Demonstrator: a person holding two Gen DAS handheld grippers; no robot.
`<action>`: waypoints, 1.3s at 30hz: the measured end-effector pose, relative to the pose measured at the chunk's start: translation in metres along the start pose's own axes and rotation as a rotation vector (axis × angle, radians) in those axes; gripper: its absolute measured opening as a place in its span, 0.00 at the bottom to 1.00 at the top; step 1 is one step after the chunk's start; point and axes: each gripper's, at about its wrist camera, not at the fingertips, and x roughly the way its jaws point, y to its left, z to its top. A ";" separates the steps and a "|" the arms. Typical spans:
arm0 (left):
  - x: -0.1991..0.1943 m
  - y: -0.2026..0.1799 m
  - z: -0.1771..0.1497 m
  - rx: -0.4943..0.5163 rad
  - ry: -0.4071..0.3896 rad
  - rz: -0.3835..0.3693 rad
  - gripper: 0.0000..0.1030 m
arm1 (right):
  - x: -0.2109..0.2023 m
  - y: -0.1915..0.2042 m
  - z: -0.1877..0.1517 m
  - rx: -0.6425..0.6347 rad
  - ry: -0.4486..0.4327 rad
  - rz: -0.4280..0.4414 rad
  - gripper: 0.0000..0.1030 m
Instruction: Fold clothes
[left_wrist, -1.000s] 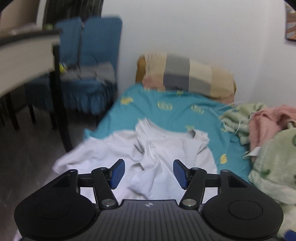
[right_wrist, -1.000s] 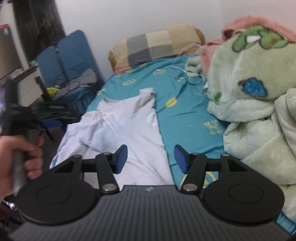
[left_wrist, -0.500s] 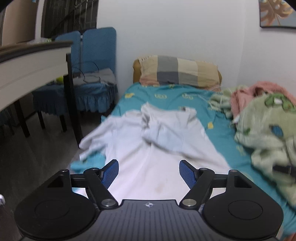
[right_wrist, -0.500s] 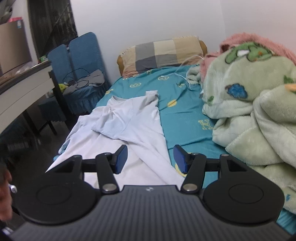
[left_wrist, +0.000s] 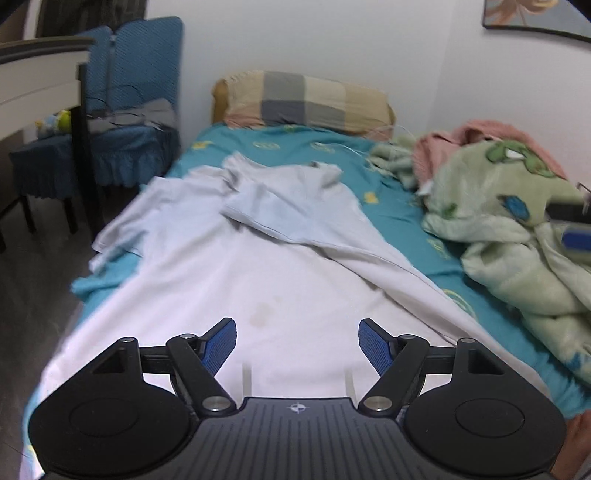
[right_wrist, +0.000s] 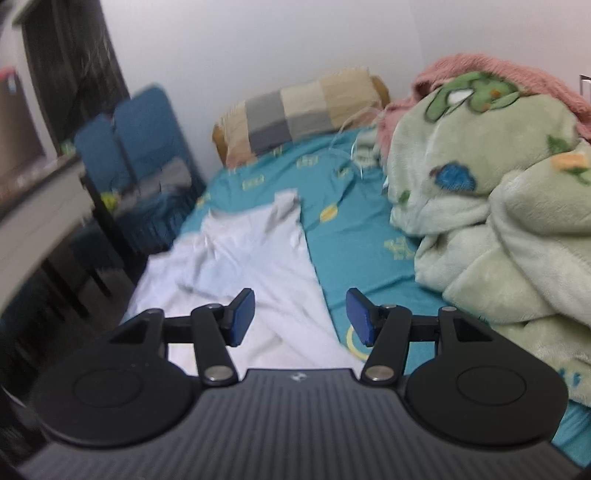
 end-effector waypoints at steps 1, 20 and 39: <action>0.002 -0.008 0.001 -0.013 0.006 -0.009 0.73 | -0.006 -0.005 0.003 0.008 -0.025 -0.005 0.56; 0.121 -0.182 -0.026 0.021 0.272 -0.151 0.18 | 0.004 -0.097 0.006 0.277 -0.095 -0.118 0.58; 0.055 0.039 -0.009 -0.389 0.346 -0.323 0.06 | 0.038 -0.069 -0.002 0.223 0.117 0.025 0.58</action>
